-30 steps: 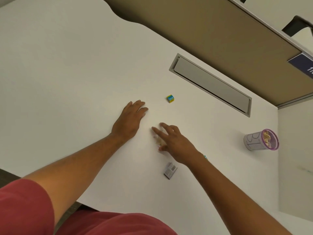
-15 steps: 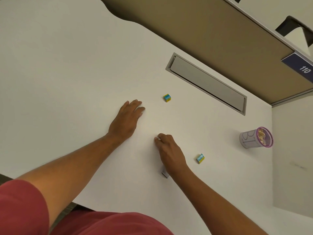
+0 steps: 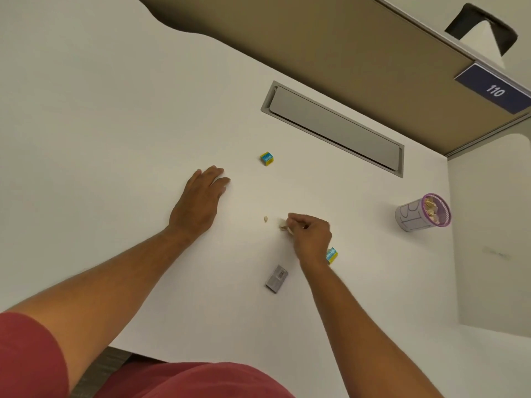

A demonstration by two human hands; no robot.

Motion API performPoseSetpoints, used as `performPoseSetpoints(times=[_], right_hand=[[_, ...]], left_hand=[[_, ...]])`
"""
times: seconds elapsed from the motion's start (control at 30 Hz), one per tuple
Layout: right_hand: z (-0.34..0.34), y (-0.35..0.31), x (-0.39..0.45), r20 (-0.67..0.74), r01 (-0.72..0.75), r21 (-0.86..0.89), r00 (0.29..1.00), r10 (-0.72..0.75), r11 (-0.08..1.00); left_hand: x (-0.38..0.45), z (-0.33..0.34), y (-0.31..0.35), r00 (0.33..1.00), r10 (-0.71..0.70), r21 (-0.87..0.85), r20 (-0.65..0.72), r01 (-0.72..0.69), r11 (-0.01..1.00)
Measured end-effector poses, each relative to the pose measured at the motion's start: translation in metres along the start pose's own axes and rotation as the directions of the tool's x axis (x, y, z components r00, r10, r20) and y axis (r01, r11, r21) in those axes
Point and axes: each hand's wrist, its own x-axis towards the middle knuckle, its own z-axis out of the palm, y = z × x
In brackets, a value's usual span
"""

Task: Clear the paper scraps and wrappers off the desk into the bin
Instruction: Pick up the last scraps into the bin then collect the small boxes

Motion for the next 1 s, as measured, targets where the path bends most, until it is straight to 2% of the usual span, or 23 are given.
performPoseSetpoints(times=[0.03, 0.1, 0.17, 0.2, 0.27, 0.33, 0.43, 0.5, 0.57, 0.67, 0.73, 0.83, 1.0], right_hand=[[-0.009, 0.0, 0.004, 0.044, -0.104, 0.158, 0.994, 0.099, 0.982], [-0.028, -0.004, 0.005, 0.174, -0.25, 0.423, 0.966, 0.193, 0.871], [-0.04, -0.005, 0.003, 0.232, -0.3, 0.512, 0.95, 0.206, 0.805], [-0.043, -0.005, 0.002, 0.237, -0.286, 0.503, 0.953, 0.188, 0.816], [-0.04, -0.005, 0.0, 0.202, -0.187, 0.392, 0.973, 0.113, 0.901], [-0.032, -0.006, 0.002, 0.136, -0.045, 0.199, 0.991, 0.018, 0.979], [-0.023, -0.01, 0.009, 0.102, 0.168, -0.08, 0.982, -0.16, 0.983], [-0.019, -0.007, 0.013, 0.175, 0.327, -0.254, 0.941, -0.29, 0.91], [-0.014, -0.002, 0.01, 0.305, 0.439, -0.387, 0.891, -0.337, 0.811], [-0.007, 0.005, 0.002, 0.422, 0.582, -0.55, 0.813, -0.402, 0.599], [-0.005, 0.009, -0.004, 0.452, 0.618, -0.588, 0.786, -0.422, 0.521], [-0.003, 0.01, -0.01, 0.484, 0.628, -0.665, 0.774, -0.408, 0.403], [-0.007, 0.004, -0.009, 0.526, 0.627, -0.716, 0.774, -0.354, 0.307]], left_hand=[[0.0, 0.0, 0.0, 1.0, -0.001, 0.003, 0.003, 0.001, 1.0], [0.001, 0.002, 0.0, 1.0, 0.005, 0.009, 0.003, -0.005, 1.0], [0.001, 0.004, -0.001, 1.0, 0.013, 0.016, -0.005, -0.013, 1.0], [0.0, 0.005, -0.002, 1.0, 0.007, 0.016, -0.007, -0.007, 1.0], [-0.001, 0.006, -0.003, 1.0, -0.016, 0.023, -0.008, 0.016, 1.0], [-0.002, 0.006, -0.002, 1.0, -0.004, 0.04, -0.028, 0.005, 0.999], [-0.002, 0.001, 0.005, 0.996, 0.058, 0.121, -0.07, -0.049, 0.991], [-0.006, -0.003, 0.014, 0.99, 0.097, 0.199, -0.105, -0.074, 0.977], [-0.013, -0.002, 0.029, 0.983, 0.151, 0.197, -0.109, -0.127, 0.972], [-0.022, 0.006, 0.058, 0.963, 0.271, 0.132, -0.008, -0.267, 0.954], [-0.024, 0.013, 0.074, 0.965, 0.252, 0.073, 0.074, -0.257, 0.964], [-0.023, 0.02, 0.086, 0.978, 0.153, 0.033, 0.144, -0.159, 0.987], [-0.019, 0.024, 0.087, 0.97, 0.214, 0.049, 0.117, -0.22, 0.974]])
